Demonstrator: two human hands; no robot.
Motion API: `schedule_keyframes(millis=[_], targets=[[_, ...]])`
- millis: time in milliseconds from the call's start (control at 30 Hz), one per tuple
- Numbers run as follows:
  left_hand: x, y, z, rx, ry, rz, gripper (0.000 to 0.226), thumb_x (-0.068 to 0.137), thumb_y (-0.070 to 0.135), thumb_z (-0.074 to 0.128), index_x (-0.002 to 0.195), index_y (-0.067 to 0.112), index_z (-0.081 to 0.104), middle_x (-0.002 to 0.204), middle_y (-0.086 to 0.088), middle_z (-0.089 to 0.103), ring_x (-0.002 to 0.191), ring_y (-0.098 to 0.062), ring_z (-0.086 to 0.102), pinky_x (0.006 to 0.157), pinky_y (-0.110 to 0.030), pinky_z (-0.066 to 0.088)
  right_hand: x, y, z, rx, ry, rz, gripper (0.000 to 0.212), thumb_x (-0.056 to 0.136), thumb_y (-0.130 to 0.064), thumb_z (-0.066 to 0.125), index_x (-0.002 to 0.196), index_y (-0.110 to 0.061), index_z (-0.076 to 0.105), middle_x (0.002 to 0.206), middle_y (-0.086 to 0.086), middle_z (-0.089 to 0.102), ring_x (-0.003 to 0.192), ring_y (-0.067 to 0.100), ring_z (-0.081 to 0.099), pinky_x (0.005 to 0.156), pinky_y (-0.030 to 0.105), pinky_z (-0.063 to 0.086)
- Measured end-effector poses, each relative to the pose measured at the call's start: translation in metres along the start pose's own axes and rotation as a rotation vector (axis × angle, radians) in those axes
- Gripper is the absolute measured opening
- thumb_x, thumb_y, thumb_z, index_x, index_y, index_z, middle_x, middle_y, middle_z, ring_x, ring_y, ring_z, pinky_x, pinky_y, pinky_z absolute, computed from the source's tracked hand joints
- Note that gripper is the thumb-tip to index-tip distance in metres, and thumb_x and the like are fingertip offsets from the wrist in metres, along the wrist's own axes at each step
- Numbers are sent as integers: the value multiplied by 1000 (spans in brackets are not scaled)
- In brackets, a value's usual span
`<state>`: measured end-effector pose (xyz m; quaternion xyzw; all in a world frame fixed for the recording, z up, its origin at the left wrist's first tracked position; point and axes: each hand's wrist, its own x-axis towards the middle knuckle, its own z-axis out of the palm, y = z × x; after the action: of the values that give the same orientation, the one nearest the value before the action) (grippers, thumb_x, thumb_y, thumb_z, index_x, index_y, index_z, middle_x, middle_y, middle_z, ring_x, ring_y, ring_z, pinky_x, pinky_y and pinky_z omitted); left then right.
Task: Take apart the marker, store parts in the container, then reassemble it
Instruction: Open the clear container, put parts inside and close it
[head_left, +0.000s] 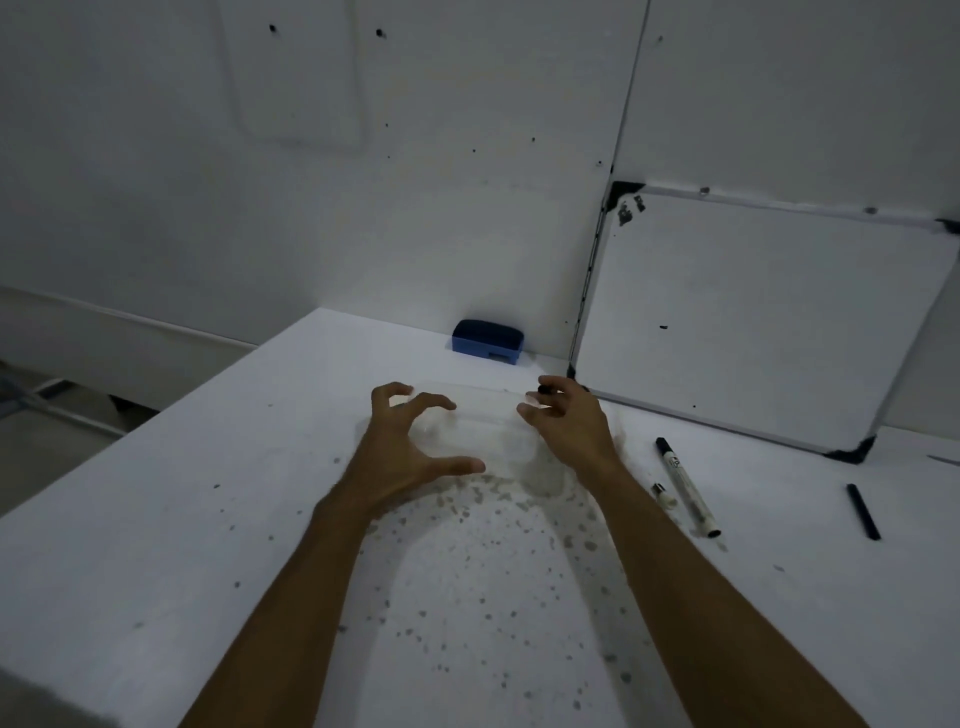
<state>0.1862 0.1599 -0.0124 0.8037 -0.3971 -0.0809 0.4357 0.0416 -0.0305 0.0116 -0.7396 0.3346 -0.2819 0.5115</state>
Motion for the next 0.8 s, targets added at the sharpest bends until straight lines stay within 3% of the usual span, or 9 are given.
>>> schedule_keyframes(millis=[100, 167, 300, 400, 500, 600, 700, 800], targets=[[5, -3, -4, -101, -73, -4, 114, 39, 88, 74, 141, 53, 37, 159, 10, 24, 138, -19, 41, 111, -46, 39, 2, 6, -5, 72, -15, 18, 53, 86, -22, 81, 134, -18, 60, 123, 0, 72, 100, 7, 69, 91, 33, 58], [8, -2, -5, -147, -105, -2, 115, 49, 89, 70, 149, 55, 23, 164, 11, 24, 142, -17, 36, 113, -48, 34, 2, 6, -9, 33, -16, -4, 53, 86, -23, 81, 135, -19, 59, 123, -1, 72, 98, 5, 68, 90, 32, 58], [6, 1, 5, -92, -105, -19, 87, 70, 71, 73, 145, 48, 36, 159, 9, 34, 141, -19, 39, 116, -47, 33, -4, 3, -9, -320, -10, -245, 62, 91, -41, 73, 145, -24, 47, 128, -11, 63, 114, 6, 56, 101, 29, 46], [5, 0, 8, -65, -93, -20, 78, 68, 79, 68, 136, 54, 42, 158, 9, 35, 141, -20, 40, 118, -50, 32, -18, 2, -12, -397, -25, -291, 64, 94, -67, 49, 146, -30, 45, 128, -11, 60, 119, 7, 53, 100, 29, 40], [5, -2, 8, -70, -77, -9, 83, 65, 81, 69, 138, 50, 46, 160, 9, 32, 143, -20, 38, 118, -48, 33, -29, 12, -24, -365, 98, -279, 38, 107, -40, 43, 136, -20, 58, 116, 0, 70, 108, 16, 65, 87, 19, 44], [5, -1, 10, -20, 1, 22, 86, 64, 75, 73, 139, 41, 52, 165, 8, 18, 146, -19, 32, 116, -43, 30, -37, 24, -34, -463, 49, -188, 34, 105, -15, 49, 138, -17, 55, 114, 9, 71, 99, 22, 68, 86, 26, 51], [6, 0, 11, 16, 36, 50, 92, 57, 80, 74, 137, 38, 55, 167, 12, 9, 149, -18, 28, 118, -48, 28, -45, 27, -36, -540, 65, -173, 40, 100, -13, 58, 139, -15, 46, 89, 9, 66, 80, 26, 67, 74, 38, 58], [6, -2, 13, 64, 20, 63, 104, 51, 92, 64, 141, 40, 51, 167, 12, 12, 150, -18, 27, 118, -49, 28, -48, 24, -34, -627, 92, -210, 40, 100, -13, 58, 137, -14, 43, 73, -1, 54, 68, 21, 61, 63, 37, 53]])
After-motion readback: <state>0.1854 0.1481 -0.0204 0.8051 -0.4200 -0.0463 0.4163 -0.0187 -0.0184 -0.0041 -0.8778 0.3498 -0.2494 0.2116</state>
